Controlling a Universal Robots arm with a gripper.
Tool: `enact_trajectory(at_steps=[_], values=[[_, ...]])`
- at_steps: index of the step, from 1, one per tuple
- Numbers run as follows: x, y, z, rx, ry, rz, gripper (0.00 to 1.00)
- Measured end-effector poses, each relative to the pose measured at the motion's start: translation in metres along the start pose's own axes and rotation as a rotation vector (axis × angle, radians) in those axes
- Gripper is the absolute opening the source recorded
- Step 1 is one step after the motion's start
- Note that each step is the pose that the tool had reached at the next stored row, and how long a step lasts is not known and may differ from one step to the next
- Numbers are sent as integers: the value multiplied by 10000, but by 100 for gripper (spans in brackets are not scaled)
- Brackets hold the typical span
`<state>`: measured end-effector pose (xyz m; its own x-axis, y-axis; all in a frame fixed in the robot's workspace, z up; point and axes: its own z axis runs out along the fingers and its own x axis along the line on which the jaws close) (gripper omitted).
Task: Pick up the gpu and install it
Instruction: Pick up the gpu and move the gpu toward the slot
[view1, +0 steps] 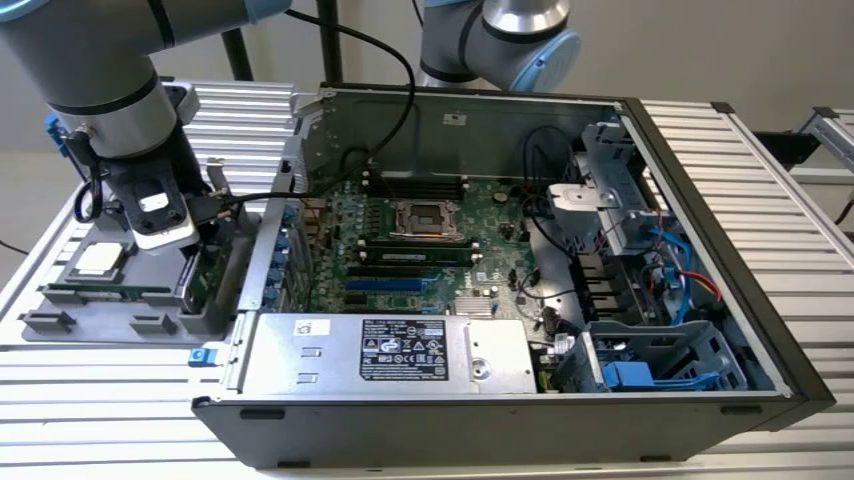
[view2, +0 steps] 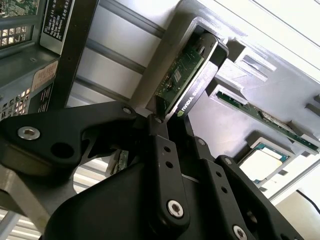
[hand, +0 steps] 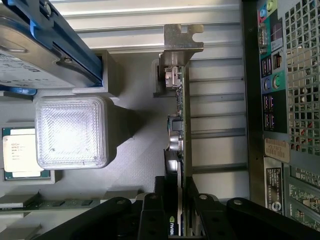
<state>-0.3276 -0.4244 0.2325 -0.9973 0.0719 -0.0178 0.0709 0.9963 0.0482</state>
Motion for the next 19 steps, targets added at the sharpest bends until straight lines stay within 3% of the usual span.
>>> enact_trajectory(at_steps=[12, 19], values=[[0, 1, -2, -5, -5, 0, 0], [-1, 4, -76, -1, -1, 0, 0]])
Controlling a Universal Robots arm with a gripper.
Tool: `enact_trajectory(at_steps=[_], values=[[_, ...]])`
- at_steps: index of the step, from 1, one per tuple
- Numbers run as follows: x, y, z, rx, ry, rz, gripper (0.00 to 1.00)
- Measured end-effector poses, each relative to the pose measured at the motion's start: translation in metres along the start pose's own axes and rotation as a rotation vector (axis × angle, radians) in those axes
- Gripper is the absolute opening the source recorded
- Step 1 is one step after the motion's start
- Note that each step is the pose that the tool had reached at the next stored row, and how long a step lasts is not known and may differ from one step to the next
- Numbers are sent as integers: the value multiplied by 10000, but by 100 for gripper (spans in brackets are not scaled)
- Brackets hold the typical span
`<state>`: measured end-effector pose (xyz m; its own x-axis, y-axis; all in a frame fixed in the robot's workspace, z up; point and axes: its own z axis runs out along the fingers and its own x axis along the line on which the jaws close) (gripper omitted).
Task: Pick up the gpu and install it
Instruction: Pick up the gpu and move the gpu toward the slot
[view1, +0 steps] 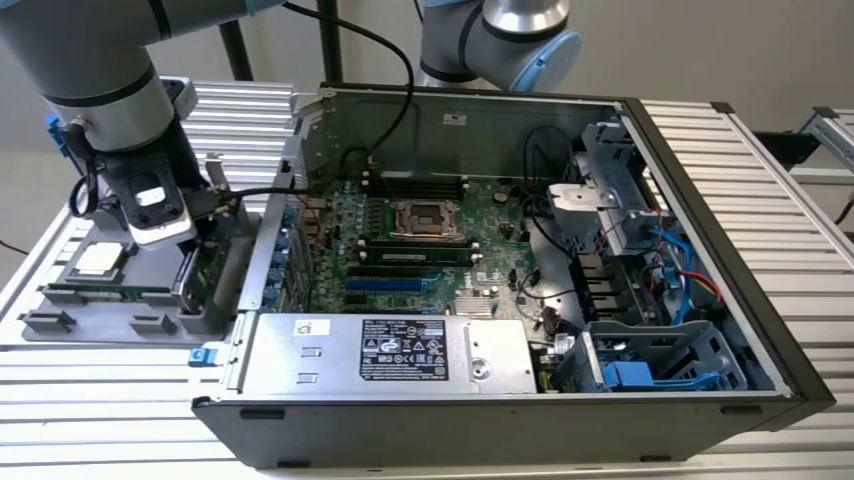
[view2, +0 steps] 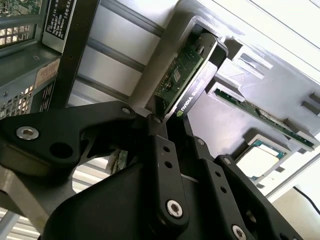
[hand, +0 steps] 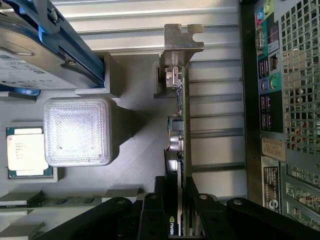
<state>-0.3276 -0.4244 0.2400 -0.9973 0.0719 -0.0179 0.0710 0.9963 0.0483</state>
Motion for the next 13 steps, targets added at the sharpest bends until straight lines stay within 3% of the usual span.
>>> enact_trajectory(at_steps=[13], values=[[-2, 6, -116, 1, 1, 0, 0]])
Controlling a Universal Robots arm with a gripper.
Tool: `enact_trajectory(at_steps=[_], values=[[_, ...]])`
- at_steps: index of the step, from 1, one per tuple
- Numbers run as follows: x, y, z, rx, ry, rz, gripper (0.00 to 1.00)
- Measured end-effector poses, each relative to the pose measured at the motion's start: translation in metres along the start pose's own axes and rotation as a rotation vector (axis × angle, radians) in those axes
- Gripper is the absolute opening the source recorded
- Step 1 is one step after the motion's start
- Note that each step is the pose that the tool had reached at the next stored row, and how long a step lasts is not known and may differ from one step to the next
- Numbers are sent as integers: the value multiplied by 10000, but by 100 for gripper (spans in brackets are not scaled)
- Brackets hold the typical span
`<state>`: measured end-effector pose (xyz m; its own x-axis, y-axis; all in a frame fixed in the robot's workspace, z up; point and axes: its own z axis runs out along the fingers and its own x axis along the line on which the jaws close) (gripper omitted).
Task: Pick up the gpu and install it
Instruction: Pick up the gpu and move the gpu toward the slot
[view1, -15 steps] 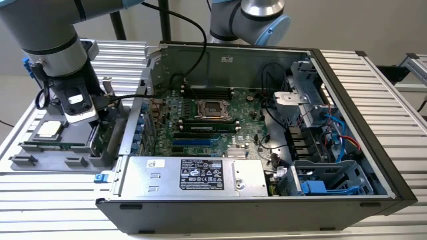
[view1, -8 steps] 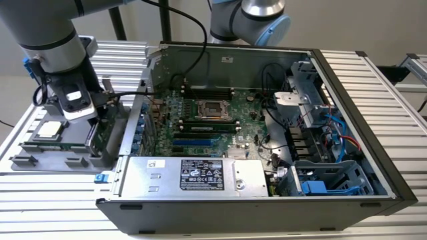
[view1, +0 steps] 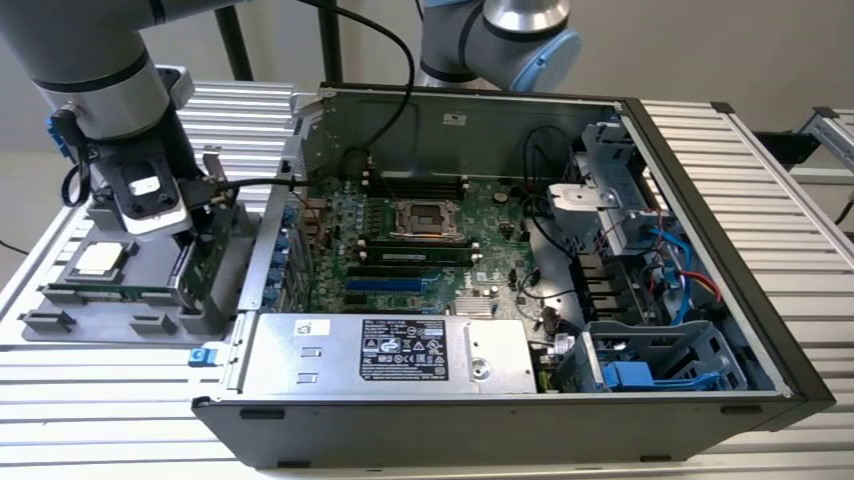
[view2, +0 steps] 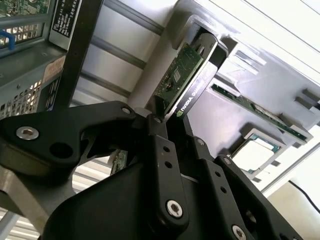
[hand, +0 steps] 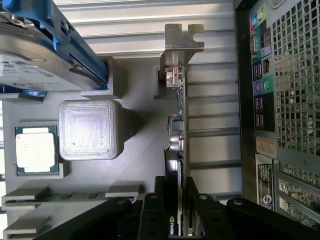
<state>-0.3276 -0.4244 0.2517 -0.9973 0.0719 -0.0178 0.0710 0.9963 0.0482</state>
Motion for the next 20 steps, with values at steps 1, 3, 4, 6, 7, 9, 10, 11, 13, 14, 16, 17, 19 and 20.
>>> enact_trajectory(at_steps=[1, 3, 4, 6, 7, 9, 10, 11, 13, 14, 16, 17, 19, 20], values=[[0, 0, -5, -1, -1, 0, 0], [-1, 1, -11, -2, -2, 0, 0], [-1, 1, -14, -2, -3, 0, 0], [0, 1, -18, -1, -1, -1, 0], [0, 1, -20, -1, -1, 0, 0], [-1, 1, -23, -1, -1, 0, 0], [0, 1, -25, -1, -1, 0, 0], [-1, 1, -29, 1, 1, 0, 0], [-1, 2, -38, 1, 1, 0, 0], [-1, 2, -42, -1, -1, 0, 0], [-1, 3, -48, -2, -3, 0, 0], [-1, 3, -51, -1, -2, 0, 0], [-1, 3, -58, -1, -1, 0, 0], [-1, 3, -62, 0, 0, 0, 0]])
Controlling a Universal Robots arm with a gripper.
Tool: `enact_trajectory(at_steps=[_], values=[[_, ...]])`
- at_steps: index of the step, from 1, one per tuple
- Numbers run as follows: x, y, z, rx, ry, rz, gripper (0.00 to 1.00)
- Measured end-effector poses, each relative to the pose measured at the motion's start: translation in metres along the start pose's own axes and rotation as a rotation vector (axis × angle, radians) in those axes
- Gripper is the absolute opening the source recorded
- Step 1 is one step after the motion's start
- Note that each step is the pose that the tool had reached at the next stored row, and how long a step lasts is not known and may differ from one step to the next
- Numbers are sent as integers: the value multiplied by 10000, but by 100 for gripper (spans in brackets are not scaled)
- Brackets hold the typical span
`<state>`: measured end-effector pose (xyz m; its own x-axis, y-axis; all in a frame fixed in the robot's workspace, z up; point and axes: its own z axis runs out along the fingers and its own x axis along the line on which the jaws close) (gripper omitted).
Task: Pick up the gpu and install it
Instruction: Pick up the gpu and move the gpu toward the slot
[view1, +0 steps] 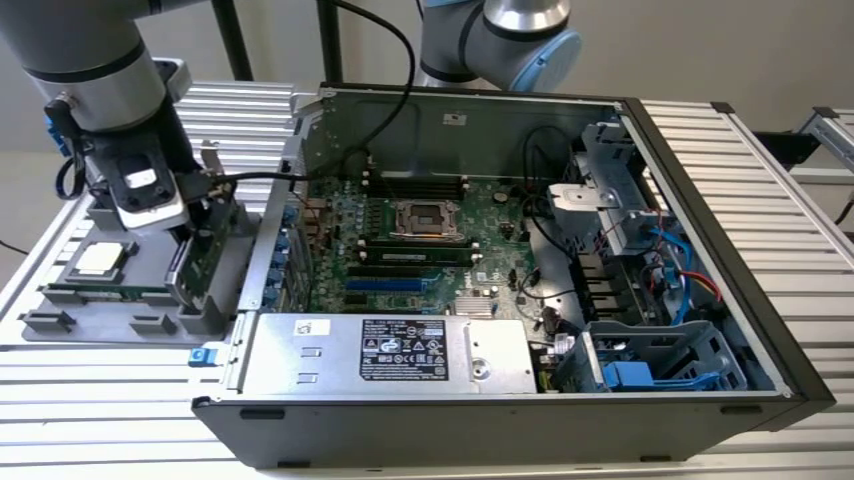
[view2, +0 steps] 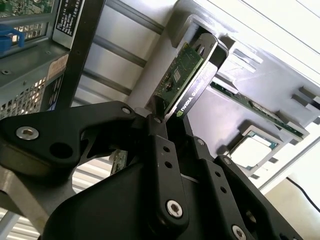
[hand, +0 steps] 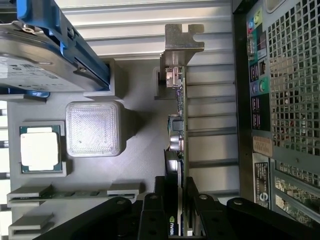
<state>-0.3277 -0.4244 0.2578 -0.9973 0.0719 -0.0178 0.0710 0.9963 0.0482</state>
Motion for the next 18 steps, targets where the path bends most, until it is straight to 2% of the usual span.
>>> enact_trajectory(at_steps=[18], values=[[-1, 3, -66, -1, 0, 0, 0]])
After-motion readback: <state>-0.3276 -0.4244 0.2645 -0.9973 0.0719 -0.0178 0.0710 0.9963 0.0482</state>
